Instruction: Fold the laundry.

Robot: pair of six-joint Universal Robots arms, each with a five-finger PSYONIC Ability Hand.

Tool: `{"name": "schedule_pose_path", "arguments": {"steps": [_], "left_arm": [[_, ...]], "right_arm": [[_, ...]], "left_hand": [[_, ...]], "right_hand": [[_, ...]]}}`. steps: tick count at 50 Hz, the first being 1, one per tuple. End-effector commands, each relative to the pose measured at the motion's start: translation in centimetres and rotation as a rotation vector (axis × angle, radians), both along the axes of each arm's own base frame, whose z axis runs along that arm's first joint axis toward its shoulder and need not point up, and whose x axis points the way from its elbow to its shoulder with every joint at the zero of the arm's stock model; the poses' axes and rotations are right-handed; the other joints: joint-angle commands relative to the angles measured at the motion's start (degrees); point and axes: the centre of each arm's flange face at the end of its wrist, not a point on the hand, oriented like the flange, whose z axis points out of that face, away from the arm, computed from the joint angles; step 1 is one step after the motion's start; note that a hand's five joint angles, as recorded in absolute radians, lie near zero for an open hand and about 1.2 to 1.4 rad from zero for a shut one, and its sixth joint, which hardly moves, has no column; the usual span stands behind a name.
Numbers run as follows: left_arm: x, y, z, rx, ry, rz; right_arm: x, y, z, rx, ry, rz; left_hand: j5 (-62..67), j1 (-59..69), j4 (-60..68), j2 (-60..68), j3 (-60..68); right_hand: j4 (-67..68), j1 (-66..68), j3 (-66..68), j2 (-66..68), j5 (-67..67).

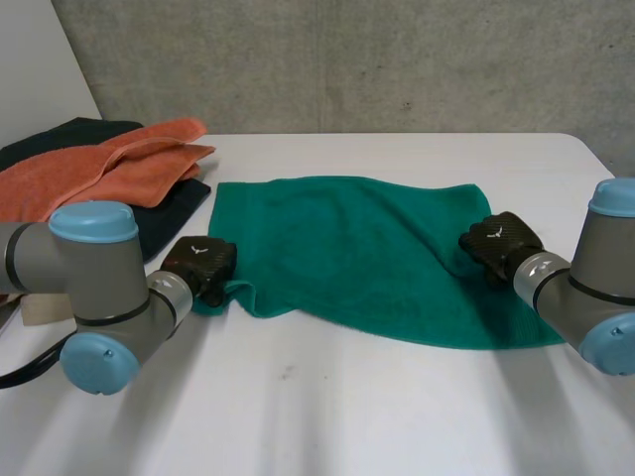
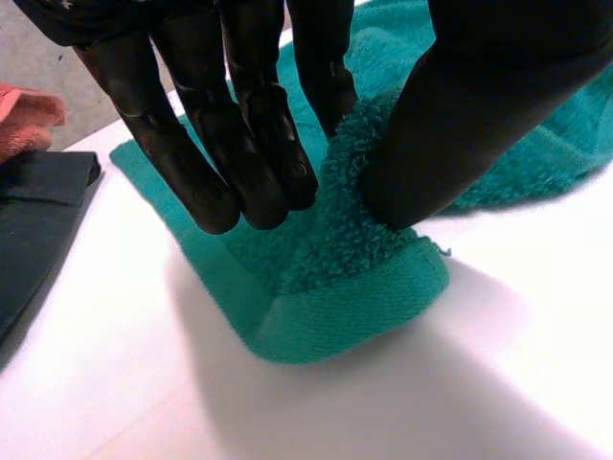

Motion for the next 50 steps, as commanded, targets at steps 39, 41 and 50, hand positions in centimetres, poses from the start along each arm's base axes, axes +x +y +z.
{"name": "schedule_pose_path", "arguments": {"steps": [39, 41, 50], "left_arm": [[-0.1, 8.6, 16.0, -0.329, 0.182, -0.1], [-0.4, 9.1, 17.2, -0.339, 0.206, -0.112], [-1.4, 10.5, 21.5, -0.382, 0.294, -0.132]], "right_arm": [[-3.4, -0.3, 9.0, 0.045, -0.194, -0.221], [-3.8, 1.8, 8.5, 0.13, -0.19, -0.225], [-3.6, 6.4, 4.5, 0.361, -0.391, -0.307]], "left_hand": [[13.4, 13.3, 11.7, 11.5, 11.9], [13.4, 13.3, 11.7, 11.5, 11.9], [13.4, 13.3, 11.7, 11.5, 11.9]], "right_hand": [[-58.6, -54.4, -58.2, -57.8, -56.2], [-58.6, -54.4, -58.2, -57.8, -56.2], [-58.6, -54.4, -58.2, -57.8, -56.2]]}}
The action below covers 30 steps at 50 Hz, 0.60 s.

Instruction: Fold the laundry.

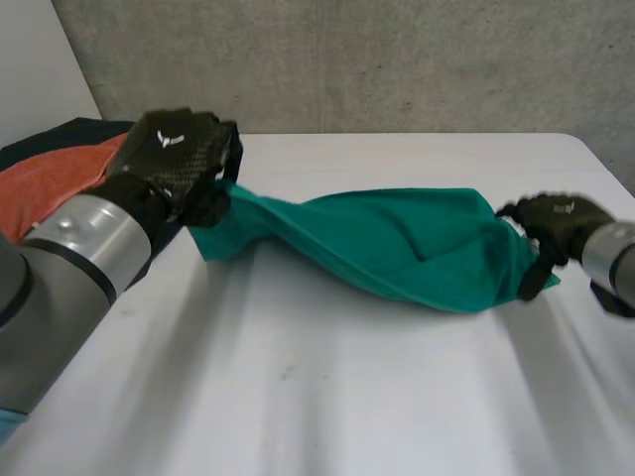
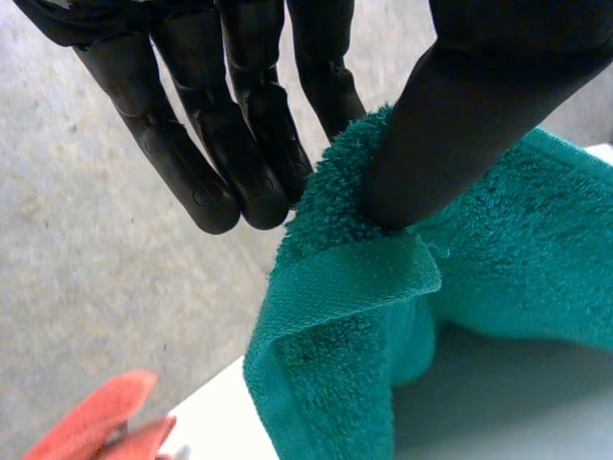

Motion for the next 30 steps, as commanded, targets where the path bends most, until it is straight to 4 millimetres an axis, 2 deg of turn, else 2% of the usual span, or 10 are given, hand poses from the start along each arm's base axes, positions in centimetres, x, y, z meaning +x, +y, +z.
{"name": "schedule_pose_path", "arguments": {"steps": [1, 6, 11, 14, 17, 22, 25, 28, 30], "left_arm": [[-0.8, 1.1, 3.4, -0.03, 0.07, -0.024], [-1.4, 2.1, 5.6, -0.05, 0.114, -0.049], [-1.7, 2.7, 6.8, -0.073, 0.131, -0.061], [-1.7, 2.8, 7.1, -0.077, 0.137, -0.052], [-1.5, 2.7, 7.1, -0.068, 0.139, -0.037], [-0.8, 2.9, 7.3, -0.051, 0.173, -0.018], [-0.2, 2.9, 7.6, -0.045, 0.202, -0.012], [0.3, 2.7, 7.5, -0.04, 0.207, 0.011], [1.1, 2.1, 7.4, -0.039, 0.204, 0.042]], "right_arm": [[0.6, 3.3, -3.5, 0.149, -0.188, -0.052], [2.4, 3.9, -5.6, 0.11, -0.288, -0.025], [3.8, 4.1, -7.3, 0.086, -0.32, -0.01], [4.0, 3.7, -8.1, 0.058, -0.305, -0.041], [3.6, 2.5, -8.3, -0.003, -0.287, -0.093], [2.1, -0.8, -8.4, -0.115, -0.257, -0.207], [1.5, -1.9, -8.0, -0.134, -0.259, -0.223], [1.1, -2.2, -7.8, -0.128, -0.253, -0.222], [0.5, -2.4, -7.2, -0.127, -0.25, -0.225]], "left_hand": [[13.4, 13.3, 11.5, 11.4, 11.8], [13.4, 13.3, 11.5, 11.4, 11.8], [13.4, 13.3, 11.5, 11.4, 11.8], [13.4, 13.3, 11.5, 11.4, 11.8], [13.4, 13.3, 11.5, 11.4, 11.8], [13.4, 13.3, 11.5, 11.4, 11.8], [13.4, 13.3, 11.5, 11.4, 11.8], [13.4, 13.3, 11.5, 11.4, 11.8], [13.4, 13.3, 11.5, 11.4, 11.8]], "right_hand": [[-2.2, -2.8, -2.0, -2.1, -2.3], [-2.2, -2.8, -2.0, -2.1, -2.3], [-2.2, -2.8, -2.0, -2.1, -2.3], [7.1, 6.6, 7.4, 7.3, 7.1], [16.4, 15.9, 16.7, 16.6, 16.4], [37.4, 36.9, 37.7, 37.6, 37.4], [42.8, 42.3, 43.1, 43.0, 42.8], [50.7, 50.2, 51.0, 50.9, 50.7], [50.8, 50.2, 51.0, 50.9, 50.7]]}}
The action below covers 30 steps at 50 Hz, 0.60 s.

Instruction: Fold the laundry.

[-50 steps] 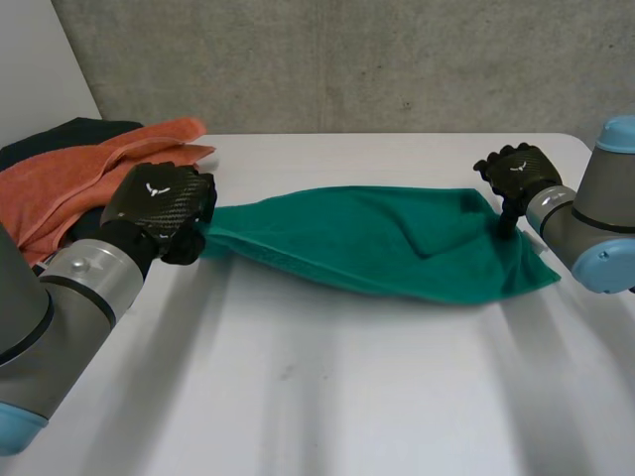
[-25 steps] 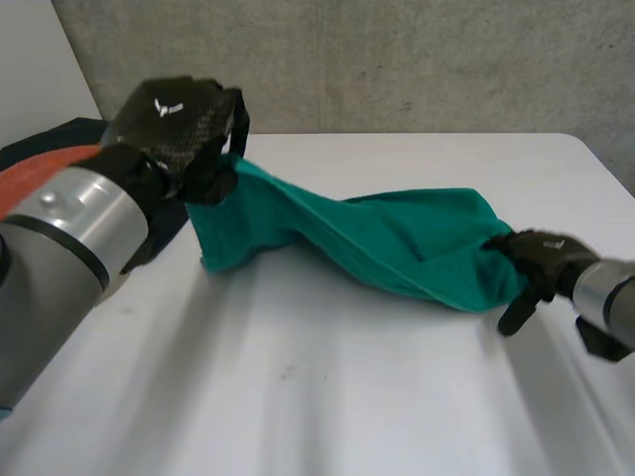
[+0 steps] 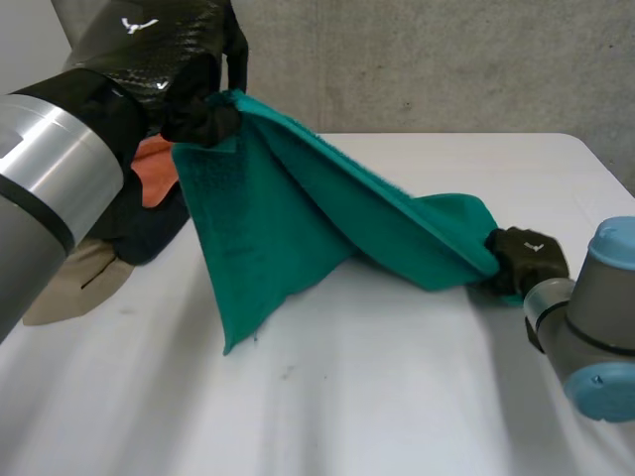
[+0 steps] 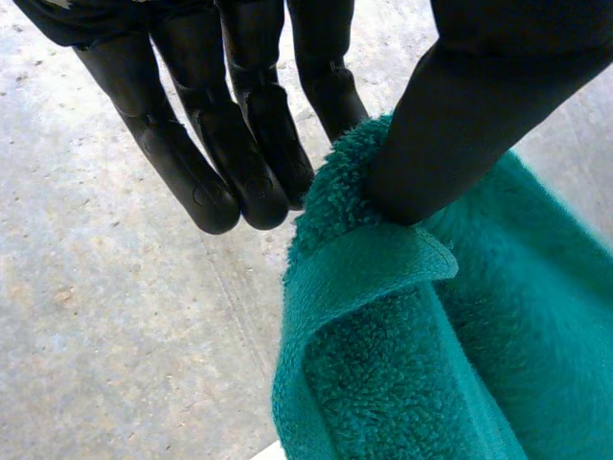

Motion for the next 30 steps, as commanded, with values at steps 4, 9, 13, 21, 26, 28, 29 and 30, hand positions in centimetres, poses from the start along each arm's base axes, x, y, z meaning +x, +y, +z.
{"name": "schedule_pose_path", "arguments": {"steps": [4, 9, 13, 21, 26, 28, 29, 30], "left_arm": [[3.0, -2.1, -0.7, 0.037, 0.023, 0.111], [3.8, -3.0, -1.8, 0.076, 0.015, 0.122], [4.2, -3.3, -2.8, 0.107, 0.013, 0.123], [6.0, -4.7, -5.9, 0.202, -0.032, 0.204], [5.8, -5.2, -8.6, 0.27, -0.128, 0.18], [5.6, -5.4, -9.8, 0.296, -0.183, 0.17], [5.5, -5.5, -10.4, 0.312, -0.211, 0.162], [5.2, -5.8, -11.9, 0.344, -0.269, 0.15]], "right_arm": [[-3.0, -2.1, 3.1, -0.04, 0.021, -0.037], [-3.5, -2.6, 3.1, -0.015, 0.011, 0.024], [-3.0, -2.9, 2.7, 0.017, -0.02, 0.141], [-5.8, -2.2, 9.3, 0.063, 0.079, 0.156], [-7.0, 1.2, 14.6, 0.159, 0.3, 0.294], [-6.9, 2.2, 15.2, 0.192, 0.355, 0.358], [-6.8, 2.6, 15.3, 0.212, 0.379, 0.388], [-6.6, 3.3, 15.1, 0.259, 0.423, 0.445]], "left_hand": [[13.4, 13.3, 11.5, 11.3, 11.8], [13.4, 13.3, 11.5, 11.3, 11.8], [13.4, 13.3, 11.5, 11.3, 11.8], [13.4, 13.3, 11.5, 11.3, 11.8], [13.4, 13.3, 11.5, 11.3, 11.8], [13.4, 13.3, 11.5, 11.3, 11.8], [13.4, 13.3, 11.5, 11.3, 11.8], [13.4, 13.3, 11.5, 11.3, 11.8]], "right_hand": [[-1.7, -1.8, -1.7, -1.9, -1.6], [16.1, 16.0, 16.1, 15.9, 16.3], [30.4, 30.3, 30.4, 30.2, 30.5], [30.4, 30.3, 30.4, 30.2, 30.5], [30.4, 30.3, 30.4, 30.2, 30.5], [30.4, 30.3, 30.4, 30.2, 30.5], [30.4, 30.3, 30.4, 30.2, 30.5], [30.4, 30.3, 30.4, 30.2, 30.5]]}}
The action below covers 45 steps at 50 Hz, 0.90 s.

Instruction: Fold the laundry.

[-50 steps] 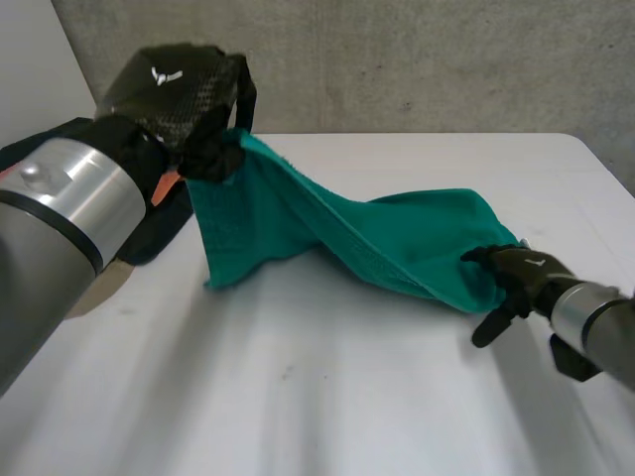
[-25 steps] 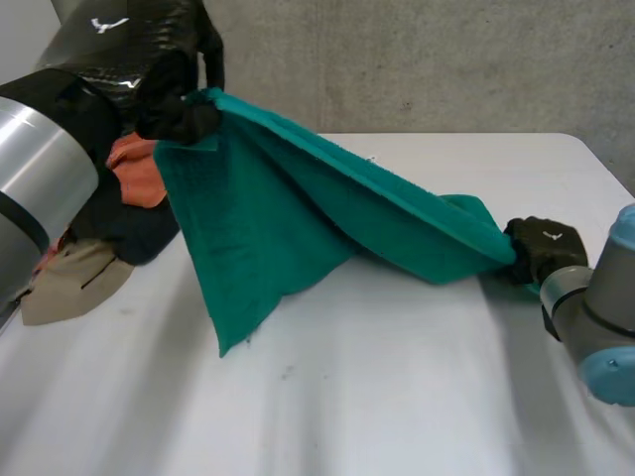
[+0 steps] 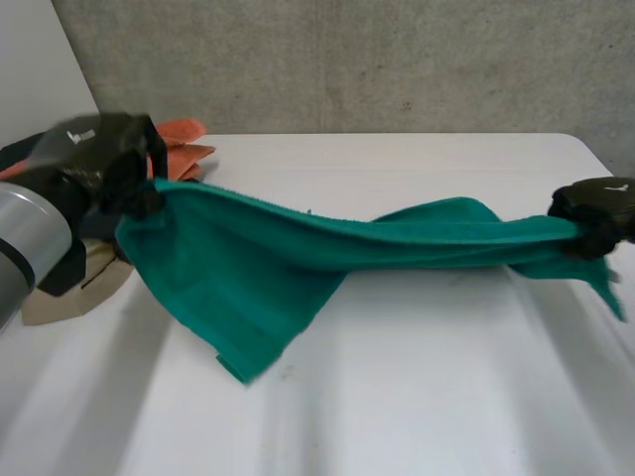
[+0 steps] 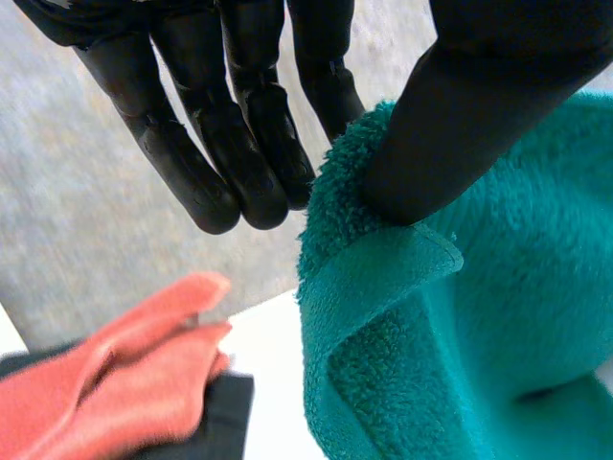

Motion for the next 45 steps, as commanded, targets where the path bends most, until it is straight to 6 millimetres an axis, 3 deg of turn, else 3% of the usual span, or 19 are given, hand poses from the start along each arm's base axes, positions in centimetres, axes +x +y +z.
{"name": "schedule_pose_path", "arguments": {"steps": [1, 6, 8, 11, 15, 16, 18, 19, 22, 23, 27, 30, 34, 38, 41, 45], "left_arm": [[-0.9, -0.9, -5.4, 0.148, -0.194, -0.068], [-1.6, -2.6, -9.6, 0.242, -0.306, -0.077], [-2.2, -3.9, -10.4, 0.239, -0.325, -0.074], [-2.8, -6.0, -10.0, 0.189, -0.315, -0.056], [-3.8, -9.6, -5.9, -0.011, -0.239, -0.009], [-4.1, -11.0, -3.2, -0.129, -0.19, 0.014], [-4.2, -12.0, -0.2, -0.259, -0.132, 0.041], [-4.1, -12.8, 2.8, -0.399, -0.068, 0.069], [-3.4, -13.2, 7.3, -0.607, 0.047, 0.112], [-3.0, -12.7, 10.1, -0.737, 0.129, 0.13], [-2.5, -11.7, 13.8, -0.923, 0.237, 0.138], [-2.6, -11.9, 13.1, -0.888, 0.21, 0.126], [-2.1, -13.0, 10.1, -0.758, 0.14, 0.128], [-1.0, -13.7, 5.6, -0.602, 0.085, 0.155], [-1.0, -13.7, 3.3, -0.543, 0.057, 0.15], [-1.3, -13.2, -1.7, -0.414, 0.013, 0.113]], "right_arm": [[0.0, 4.0, 2.5, 0.165, 0.245, 0.238], [0.3, 4.1, -1.1, 0.346, 0.344, 0.336], [0.4, 3.4, -2.6, 0.377, 0.389, 0.34], [0.9, 1.9, -3.0, 0.313, 0.435, 0.32], [1.7, -2.2, -0.6, 0.048, 0.424, 0.196], [2.0, -4.0, 1.4, -0.098, 0.364, 0.119], [2.2, -5.5, 3.6, -0.235, 0.289, 0.058], [2.3, -6.6, 5.8, -0.374, 0.198, 0.001], [2.3, -7.2, 9.7, -0.592, 0.062, -0.049], [2.3, -7.1, 11.8, -0.718, -0.018, -0.065], [1.5, -6.1, 16.4, -0.988, -0.152, -0.064], [0.9, -6.5, 15.4, -0.949, -0.169, -0.062], [2.0, -6.4, 13.0, -0.797, -0.159, -0.01], [2.0, -7.2, 10.1, -0.664, -0.129, 0.007], [2.3, -7.6, 7.4, -0.566, -0.101, 0.023], [2.8, -7.9, 3.0, -0.434, -0.067, 0.056]], "left_hand": [[13.4, 13.3, 11.5, 11.3, 11.8], [13.4, 13.3, 11.5, 11.3, 11.8], [13.4, 13.3, 11.5, 11.3, 11.8], [13.4, 13.3, 11.5, 11.3, 11.8], [13.4, 13.3, 11.5, 11.3, 11.8], [13.4, 13.3, 11.5, 11.3, 11.8], [13.4, 13.3, 11.5, 11.3, 11.8], [13.4, 13.3, 11.5, 11.3, 11.8], [13.4, 13.3, 11.5, 11.3, 11.8], [13.4, 13.3, 11.5, 11.3, 11.8], [13.4, 13.3, 11.5, 11.3, 11.8], [13.4, 13.3, 11.5, 11.3, 11.8], [13.4, 13.3, 11.5, 11.3, 11.8], [13.4, 13.3, 11.5, 11.3, 11.8], [13.4, 13.3, 11.5, 11.3, 11.8], [13.4, 13.3, 11.5, 11.3, 11.8]], "right_hand": [[11.4, 16.0, 12.5, 13.0, 12.7], [11.4, 16.0, 12.5, 13.0, 12.7], [11.4, 16.0, 12.5, 13.0, 12.7], [11.4, 16.0, 12.5, 13.0, 12.7], [11.4, 16.0, 12.5, 13.0, 12.7], [11.4, 16.0, 12.5, 13.0, 12.7], [11.4, 16.0, 12.5, 13.0, 12.7], [11.4, 16.0, 12.5, 13.0, 12.7], [11.4, 16.0, 12.5, 13.0, 12.7], [11.4, 16.0, 12.5, 13.0, 12.7], [11.4, 16.0, 12.5, 13.0, 12.7], [11.4, 16.0, 12.5, 13.0, 12.7], [11.4, 16.0, 12.5, 13.0, 12.7], [11.4, 16.0, 12.5, 13.0, 12.7], [11.4, 16.0, 12.5, 13.0, 12.7], [11.4, 16.0, 12.5, 13.0, 12.7]]}}
